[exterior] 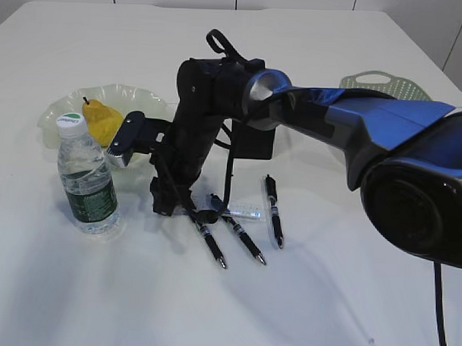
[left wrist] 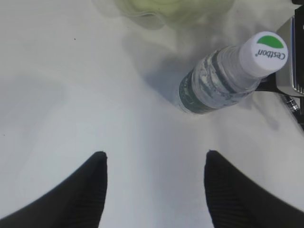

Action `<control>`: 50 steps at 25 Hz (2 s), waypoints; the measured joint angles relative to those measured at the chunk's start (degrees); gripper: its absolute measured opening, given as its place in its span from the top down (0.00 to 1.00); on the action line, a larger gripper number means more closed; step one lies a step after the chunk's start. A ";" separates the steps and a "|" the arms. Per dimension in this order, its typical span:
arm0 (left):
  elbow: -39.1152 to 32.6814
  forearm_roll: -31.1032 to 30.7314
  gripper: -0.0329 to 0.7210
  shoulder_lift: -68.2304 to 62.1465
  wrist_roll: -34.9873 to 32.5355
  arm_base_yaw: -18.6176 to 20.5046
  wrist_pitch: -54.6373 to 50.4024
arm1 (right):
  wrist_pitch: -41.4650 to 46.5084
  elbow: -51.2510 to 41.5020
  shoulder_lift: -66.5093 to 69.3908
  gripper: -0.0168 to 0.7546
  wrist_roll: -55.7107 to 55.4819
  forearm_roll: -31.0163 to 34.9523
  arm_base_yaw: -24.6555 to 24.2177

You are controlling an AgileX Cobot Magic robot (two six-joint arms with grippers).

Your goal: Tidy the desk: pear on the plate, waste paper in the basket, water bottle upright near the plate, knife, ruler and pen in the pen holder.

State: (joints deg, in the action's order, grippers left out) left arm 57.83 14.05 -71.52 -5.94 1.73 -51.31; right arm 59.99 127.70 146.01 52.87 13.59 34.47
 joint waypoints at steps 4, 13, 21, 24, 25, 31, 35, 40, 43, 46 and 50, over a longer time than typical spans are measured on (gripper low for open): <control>0.00 0.00 0.35 0.00 0.00 0.00 0.00 | 0.41 2.89 0.00 0.61 -0.89 -0.02 0.00; 0.00 0.00 0.35 0.00 0.00 0.00 0.00 | 1.88 4.09 0.00 0.61 -1.82 -0.12 0.00; 0.00 0.00 0.35 0.00 0.00 0.00 0.00 | 2.52 4.09 -0.49 0.61 -2.03 -0.12 0.00; 0.00 0.00 0.35 0.00 0.00 0.00 0.00 | 2.65 4.09 -1.33 0.61 -2.03 -0.15 -0.33; 0.00 0.00 0.35 0.00 0.00 0.00 0.00 | 2.89 4.09 -1.72 0.61 -2.13 -0.24 -0.58; 0.00 0.00 0.35 0.00 0.00 0.00 0.00 | 4.60 4.09 -4.36 0.61 -2.82 -0.36 -1.62; 0.00 0.00 0.35 0.00 0.00 0.00 0.00 | 6.30 4.09 -6.00 0.61 -3.30 -0.36 -2.98; 0.00 0.00 0.35 0.00 0.00 0.00 0.00 | 9.02 4.09 -8.54 0.61 -4.08 -0.36 -5.95; 0.00 0.00 0.35 0.00 0.00 0.00 0.00 | 9.75 4.09 -10.45 0.61 -4.59 -0.36 -7.89; 0.00 0.00 0.35 0.00 0.00 0.00 0.00 | 10.13 4.09 -12.19 0.61 -4.68 -0.24 -9.88; 0.00 0.00 0.35 0.00 0.00 0.00 0.00 | 10.17 4.09 -14.45 0.61 -4.71 2.26 -13.27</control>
State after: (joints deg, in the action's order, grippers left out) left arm 57.83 14.05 -71.52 -5.94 1.73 -51.31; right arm 70.16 131.78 131.56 48.15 15.85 21.20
